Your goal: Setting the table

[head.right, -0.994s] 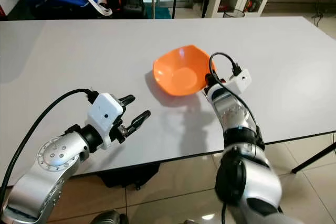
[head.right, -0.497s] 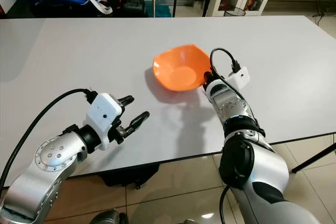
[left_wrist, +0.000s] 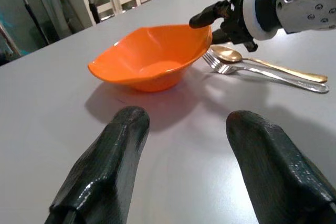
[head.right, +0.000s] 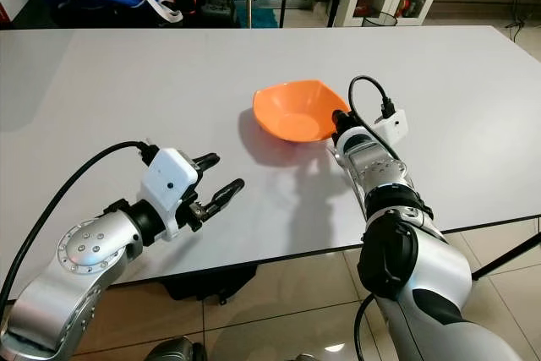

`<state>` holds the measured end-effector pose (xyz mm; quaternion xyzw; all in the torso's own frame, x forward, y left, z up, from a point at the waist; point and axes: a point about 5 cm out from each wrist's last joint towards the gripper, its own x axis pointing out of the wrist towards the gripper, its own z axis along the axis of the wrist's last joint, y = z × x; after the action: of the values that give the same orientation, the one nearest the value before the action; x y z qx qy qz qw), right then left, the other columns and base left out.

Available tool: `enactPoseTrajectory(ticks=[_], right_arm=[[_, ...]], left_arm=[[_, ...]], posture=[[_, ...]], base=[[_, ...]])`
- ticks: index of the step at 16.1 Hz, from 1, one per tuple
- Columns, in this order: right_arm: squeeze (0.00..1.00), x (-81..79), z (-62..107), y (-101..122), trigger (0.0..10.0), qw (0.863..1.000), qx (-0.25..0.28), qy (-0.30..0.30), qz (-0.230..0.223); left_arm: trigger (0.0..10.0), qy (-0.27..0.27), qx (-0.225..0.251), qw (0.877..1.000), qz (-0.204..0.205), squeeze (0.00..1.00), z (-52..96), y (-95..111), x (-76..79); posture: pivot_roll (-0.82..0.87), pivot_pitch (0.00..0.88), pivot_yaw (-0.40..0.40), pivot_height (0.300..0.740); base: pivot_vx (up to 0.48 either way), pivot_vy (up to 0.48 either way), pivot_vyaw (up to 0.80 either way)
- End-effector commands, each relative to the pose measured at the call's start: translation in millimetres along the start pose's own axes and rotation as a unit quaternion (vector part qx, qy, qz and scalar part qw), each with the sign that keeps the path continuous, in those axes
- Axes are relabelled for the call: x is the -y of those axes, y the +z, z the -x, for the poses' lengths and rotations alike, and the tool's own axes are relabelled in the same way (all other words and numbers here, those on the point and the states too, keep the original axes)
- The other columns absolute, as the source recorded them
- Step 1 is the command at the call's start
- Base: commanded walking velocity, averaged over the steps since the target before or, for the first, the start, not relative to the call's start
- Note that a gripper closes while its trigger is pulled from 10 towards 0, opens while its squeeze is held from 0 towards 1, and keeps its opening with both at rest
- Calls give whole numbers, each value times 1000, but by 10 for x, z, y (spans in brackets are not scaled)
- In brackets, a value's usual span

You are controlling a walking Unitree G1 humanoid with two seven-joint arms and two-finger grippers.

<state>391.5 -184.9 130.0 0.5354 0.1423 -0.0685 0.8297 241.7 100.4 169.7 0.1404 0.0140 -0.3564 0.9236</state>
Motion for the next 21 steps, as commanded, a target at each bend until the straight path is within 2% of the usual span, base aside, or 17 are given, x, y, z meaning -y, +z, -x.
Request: enactPoseTrajectory(ticks=[1, 11, 12, 13, 14, 16, 18, 21], right_arm=[[1000, -66, -1, 84, 10000, 1000, 7, 7, -7], [1000, 58, 20, 43, 10000, 999, -14, -4, -48], [859, 49, 22, 42, 10000, 998, -17, 6, -52], [859, 40, 22, 44, 10000, 998, -18, 11, -58], [0, 23, 24, 54, 10000, 998, -18, 18, -64], [0, 7, 43, 96, 10000, 996, -18, 34, -75], [0, 3, 66, 98, 10000, 996, -23, 44, -77], [0, 18, 130, 62, 10000, 995, -36, 59, -67]], left_arm=[[10000, -7, 4, 1000, 3, 0, -16, 23, 8], [10000, -4, 4, 1000, 4, 0, -49, 13, -23], [10000, -4, 5, 1000, 4, 0, -60, 14, -28], [10000, -3, 5, 1000, 3, 0, -67, 16, -33], [10000, 1, 8, 1000, 3, 0, -83, 23, -43], [10000, 31, 16, 999, -9, 0, -116, 31, -73], [10000, 40, 17, 999, -10, 0, -131, 16, -76], [10000, 57, 16, 998, -7, 0, -231, -3, -127]], posture=[[169, 38, -56, 740], [155, 15, -31, 740], [152, 12, -32, 740], [151, 11, -33, 740], [145, 8, -38, 740], [136, 0, -48, 740], [123, 0, -39, 740], [101, 0, -11, 740]], base=[[0, 0, 0], [0, 0, 0], [0, 0, 0], [0, 0, 0], [0, 0, 0], [0, 0, 0], [0, 0, 0], [0, 0, 0]])
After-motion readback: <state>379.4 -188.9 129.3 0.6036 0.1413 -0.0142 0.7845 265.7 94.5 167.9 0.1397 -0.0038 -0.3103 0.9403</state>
